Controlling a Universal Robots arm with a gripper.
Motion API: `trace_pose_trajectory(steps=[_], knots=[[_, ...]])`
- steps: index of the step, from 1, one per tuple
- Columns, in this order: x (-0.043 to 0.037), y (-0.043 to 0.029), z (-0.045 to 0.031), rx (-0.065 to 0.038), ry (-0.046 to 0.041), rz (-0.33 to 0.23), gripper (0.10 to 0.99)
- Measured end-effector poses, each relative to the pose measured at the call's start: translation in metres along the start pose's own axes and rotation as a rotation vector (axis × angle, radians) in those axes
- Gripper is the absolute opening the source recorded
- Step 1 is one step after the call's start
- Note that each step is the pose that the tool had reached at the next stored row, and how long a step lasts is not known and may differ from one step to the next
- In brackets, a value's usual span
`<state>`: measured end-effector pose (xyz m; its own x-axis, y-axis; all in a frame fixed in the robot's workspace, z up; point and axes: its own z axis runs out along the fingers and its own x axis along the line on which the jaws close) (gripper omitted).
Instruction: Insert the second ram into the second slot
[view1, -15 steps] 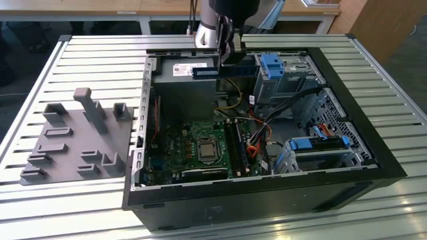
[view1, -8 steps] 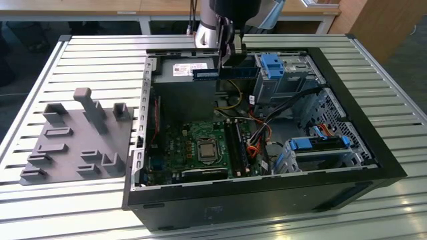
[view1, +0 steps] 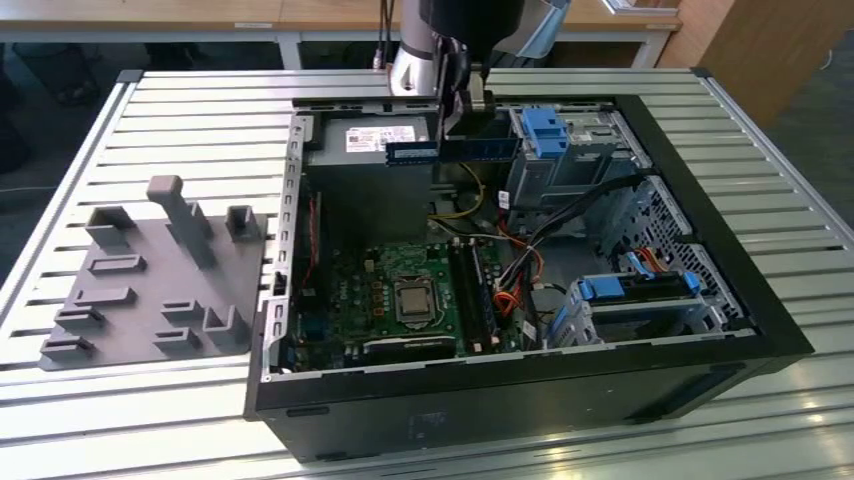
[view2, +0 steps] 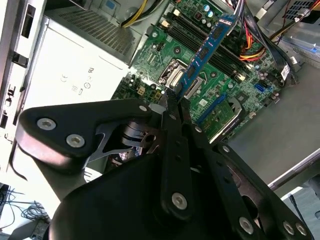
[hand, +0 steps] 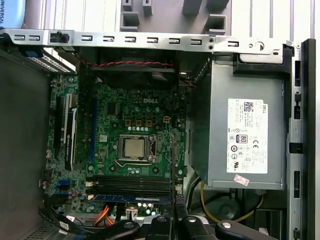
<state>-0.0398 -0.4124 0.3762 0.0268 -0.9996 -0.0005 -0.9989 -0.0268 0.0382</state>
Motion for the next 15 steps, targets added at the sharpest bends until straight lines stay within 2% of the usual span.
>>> trace_pose_trajectory(steps=[6, 15], knots=[[0.0041, 0.0001, 0.0001, 0.0, 0.0074, 0.001, 0.137], [0.0111, 0.0003, 0.001, 0.0, 0.0139, 0.015, 0.137]])
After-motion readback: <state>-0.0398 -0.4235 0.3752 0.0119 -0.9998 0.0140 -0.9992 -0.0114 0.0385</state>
